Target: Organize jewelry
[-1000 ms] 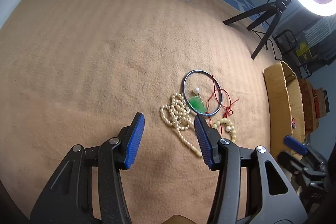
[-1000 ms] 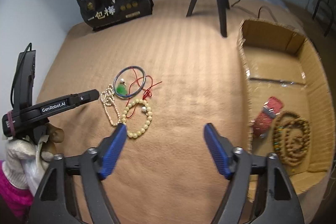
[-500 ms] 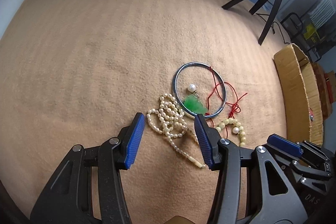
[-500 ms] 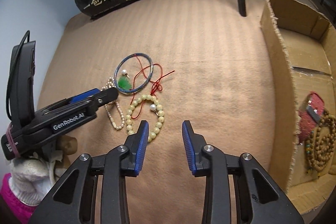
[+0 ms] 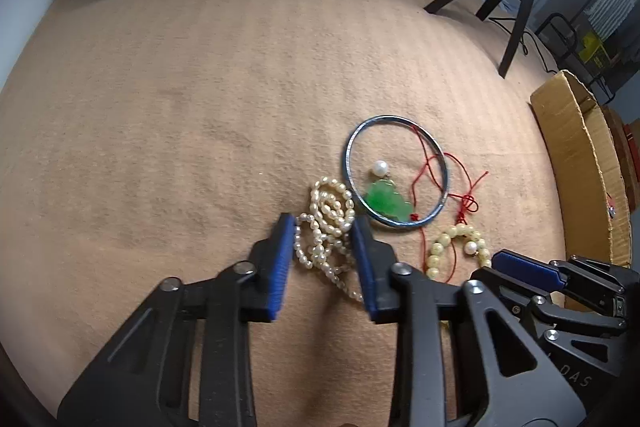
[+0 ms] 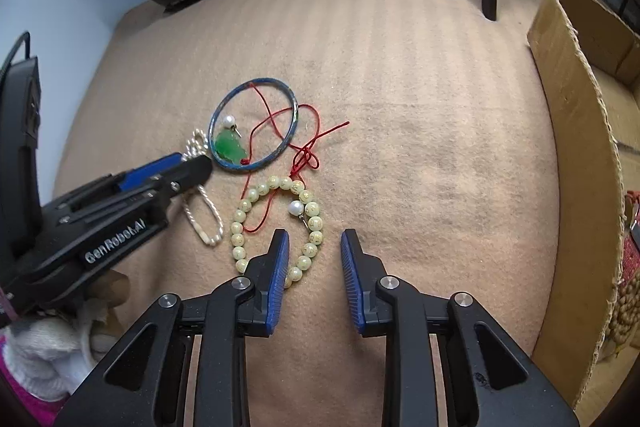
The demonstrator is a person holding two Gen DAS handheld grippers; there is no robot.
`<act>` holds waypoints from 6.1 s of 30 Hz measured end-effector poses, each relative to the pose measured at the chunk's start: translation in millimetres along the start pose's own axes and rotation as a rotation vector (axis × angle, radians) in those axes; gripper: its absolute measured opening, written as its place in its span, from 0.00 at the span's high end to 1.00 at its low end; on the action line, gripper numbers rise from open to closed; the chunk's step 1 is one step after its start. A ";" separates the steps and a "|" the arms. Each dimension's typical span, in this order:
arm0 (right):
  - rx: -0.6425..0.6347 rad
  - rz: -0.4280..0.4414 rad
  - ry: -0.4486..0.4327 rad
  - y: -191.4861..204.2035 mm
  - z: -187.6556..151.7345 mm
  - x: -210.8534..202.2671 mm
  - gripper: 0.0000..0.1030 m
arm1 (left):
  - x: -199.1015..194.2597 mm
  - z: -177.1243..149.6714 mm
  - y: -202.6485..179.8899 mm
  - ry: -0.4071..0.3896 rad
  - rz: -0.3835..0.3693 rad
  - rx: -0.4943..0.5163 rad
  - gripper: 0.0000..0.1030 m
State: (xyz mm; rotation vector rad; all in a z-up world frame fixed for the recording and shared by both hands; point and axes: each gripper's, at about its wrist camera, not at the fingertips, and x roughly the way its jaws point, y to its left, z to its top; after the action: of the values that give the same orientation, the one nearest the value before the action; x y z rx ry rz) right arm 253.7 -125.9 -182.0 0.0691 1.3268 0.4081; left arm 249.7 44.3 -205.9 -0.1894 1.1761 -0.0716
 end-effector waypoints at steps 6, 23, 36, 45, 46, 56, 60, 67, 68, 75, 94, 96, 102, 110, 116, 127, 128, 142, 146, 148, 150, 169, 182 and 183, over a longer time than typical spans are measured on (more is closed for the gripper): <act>-0.009 -0.029 -0.010 4.5 7.0 7.4 0.94 | -2.4 -1.7 10.6 -0.003 -0.017 -0.006 0.87; 0.024 0.051 -0.106 -3.6 -6.0 -41.1 0.94 | -32.0 -6.7 15.2 -0.036 -0.048 -0.051 0.95; -0.027 0.019 -0.221 0.2 -12.5 -86.8 0.94 | -78.6 -3.4 -2.5 -0.112 -0.133 -0.052 0.95; -0.026 -0.017 -0.299 -18.8 -17.0 -123.2 0.94 | -109.5 -3.5 -31.3 -0.175 -0.192 0.005 0.95; -0.019 -0.021 -0.309 -23.9 -18.0 -128.6 0.94 | -112.2 -3.5 -36.4 -0.180 -0.201 0.014 0.95; 0.046 -0.076 -0.368 -70.7 -24.6 -162.1 0.94 | -131.0 -10.0 -93.6 -0.215 -0.265 0.118 0.95; 0.070 -0.108 -0.390 -89.3 -25.8 -172.9 0.94 | -133.5 -11.7 -118.2 -0.218 -0.288 0.161 0.95; 0.100 -0.160 -0.416 -116.4 -27.7 -184.5 0.94 | -129.2 -2.0 -157.7 -0.228 -0.313 0.210 0.95; 0.107 -0.167 -0.416 -121.8 -27.4 -184.7 0.94 | -128.6 -1.4 -161.9 -0.230 -0.314 0.215 0.95; 0.142 -0.188 -0.410 -148.6 -24.7 -184.6 0.94 | -113.5 14.1 -200.5 -0.227 -0.328 0.250 0.95; 0.224 -0.188 -0.377 -192.3 -15.0 -164.1 0.94 | -61.2 40.2 -251.2 -0.174 -0.328 0.277 0.95; 0.228 -0.187 -0.373 -194.1 -14.9 -162.2 0.94 | -58.8 40.2 -250.5 -0.171 -0.324 0.274 0.95; 0.230 -0.197 -0.373 -195.0 -13.9 -161.9 0.94 | -55.5 40.6 -251.2 -0.167 -0.313 0.278 0.95; 0.251 -0.205 -0.360 -197.6 -13.2 -159.5 0.86 | -54.0 40.6 -248.7 -0.168 -0.289 0.282 0.91; 0.259 -0.217 -0.381 -196.5 -14.8 -163.4 0.54 | -54.4 39.1 -239.3 -0.177 -0.276 0.264 0.64; 0.250 -0.214 -0.389 -186.5 -12.8 -163.6 0.54 | -62.6 36.9 -224.8 -0.193 -0.248 0.261 0.64; 0.248 -0.213 -0.392 -184.6 -12.6 -163.8 0.53 | -63.3 36.8 -223.2 -0.194 -0.247 0.260 0.64; 0.243 -0.132 -0.492 -148.7 -9.8 -172.7 0.22 | -77.8 42.2 -150.1 -0.204 -0.167 0.189 0.50; 0.177 -0.130 -0.476 -127.1 -5.2 -170.9 0.22 | -79.6 46.0 -115.9 -0.198 -0.136 0.146 0.50; 0.149 -0.130 -0.468 -119.2 -4.4 -169.4 0.22 | -80.2 47.2 -98.9 -0.195 -0.121 0.132 0.50; 0.115 -0.124 -0.457 -109.0 -3.6 -166.5 0.22 | -79.8 46.5 -84.7 -0.190 -0.109 0.124 0.49; -0.068 -0.001 -0.246 -33.8 -5.9 -93.4 0.24 | -35.9 37.1 0.5 -0.088 -0.097 0.014 0.50; 0.000 0.128 -0.104 -13.2 5.9 -40.0 0.72 | -3.0 46.5 3.3 -0.035 -0.133 0.008 0.76; 0.004 0.133 -0.100 -12.7 6.6 -38.7 0.73 | -0.4 46.9 3.5 -0.032 -0.132 0.008 0.78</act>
State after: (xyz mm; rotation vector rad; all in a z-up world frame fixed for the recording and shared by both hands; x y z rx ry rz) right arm 256.2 -149.2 -148.0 0.1799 1.2280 0.5082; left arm 292.7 53.0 -188.8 -0.2604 1.1309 -0.1882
